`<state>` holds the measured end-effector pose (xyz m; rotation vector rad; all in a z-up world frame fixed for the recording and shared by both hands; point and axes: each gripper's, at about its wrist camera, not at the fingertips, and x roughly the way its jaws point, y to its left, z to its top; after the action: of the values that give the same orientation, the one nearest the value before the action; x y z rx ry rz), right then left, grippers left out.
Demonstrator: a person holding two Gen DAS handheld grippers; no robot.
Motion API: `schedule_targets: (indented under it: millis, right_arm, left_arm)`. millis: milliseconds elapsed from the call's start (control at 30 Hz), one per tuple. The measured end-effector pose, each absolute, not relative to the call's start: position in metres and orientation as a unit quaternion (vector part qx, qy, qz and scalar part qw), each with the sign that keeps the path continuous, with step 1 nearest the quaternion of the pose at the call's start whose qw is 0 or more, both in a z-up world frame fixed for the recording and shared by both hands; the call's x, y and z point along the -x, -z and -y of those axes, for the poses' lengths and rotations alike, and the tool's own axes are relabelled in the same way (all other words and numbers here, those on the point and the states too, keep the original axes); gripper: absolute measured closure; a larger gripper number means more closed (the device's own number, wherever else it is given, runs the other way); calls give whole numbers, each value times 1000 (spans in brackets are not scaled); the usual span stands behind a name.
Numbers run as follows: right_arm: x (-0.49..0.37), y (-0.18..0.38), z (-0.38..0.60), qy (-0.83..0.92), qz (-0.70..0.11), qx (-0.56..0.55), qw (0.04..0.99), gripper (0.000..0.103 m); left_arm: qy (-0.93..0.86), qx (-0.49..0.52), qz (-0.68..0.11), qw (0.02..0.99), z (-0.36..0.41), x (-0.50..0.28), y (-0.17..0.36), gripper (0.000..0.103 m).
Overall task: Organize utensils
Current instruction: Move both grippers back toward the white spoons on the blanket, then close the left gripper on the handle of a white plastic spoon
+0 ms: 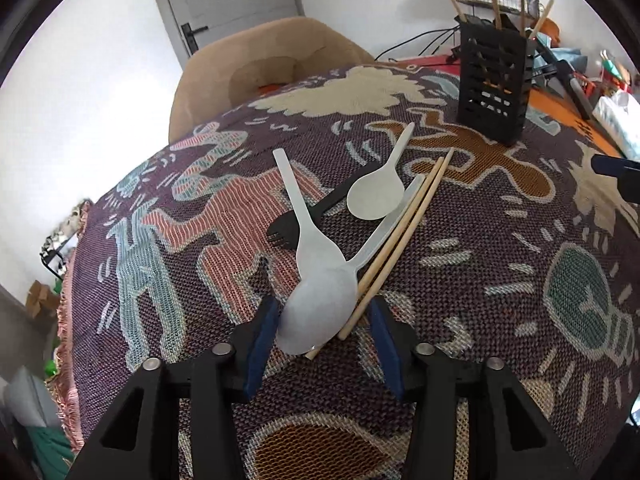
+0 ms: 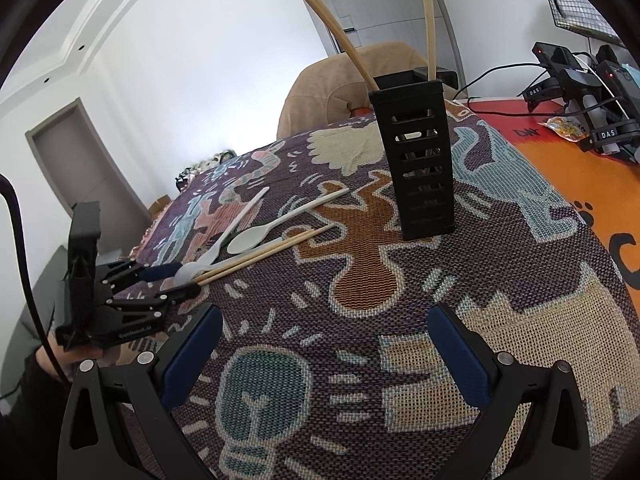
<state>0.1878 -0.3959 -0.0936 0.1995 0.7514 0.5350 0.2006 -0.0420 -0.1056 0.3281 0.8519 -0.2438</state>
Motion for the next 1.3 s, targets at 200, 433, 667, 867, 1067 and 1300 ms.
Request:
schedule_targets:
  millis: [200,433,667,867,1067,1300]
  right_arm:
    - [-187,91,394,-259,-359,-96,892,0]
    - [-186,90,388,-262,-360,-94,891,0]
    - [-187,91,380,-266,-365,-89,888,0]
    - [-189,93,376,-263,-369,-88,887,0]
    - [-189,95,372,-266,-370,-83,886,0]
    - [-188,95,378,-264,-367,-86,888,0]
  left_arm:
    - [129,-126,-411,894,35,-192,96,95]
    - [139,-38,-401,905,17,-192,82,96]
    - [128,50,-414,900,-4,-206,90,101]
    - [140,99,-433,885,-7,-210,98,98]
    - [126,171,-437,874,-16,-210,100,97]
    - [108,227,-432,866,-12,-210,95,55]
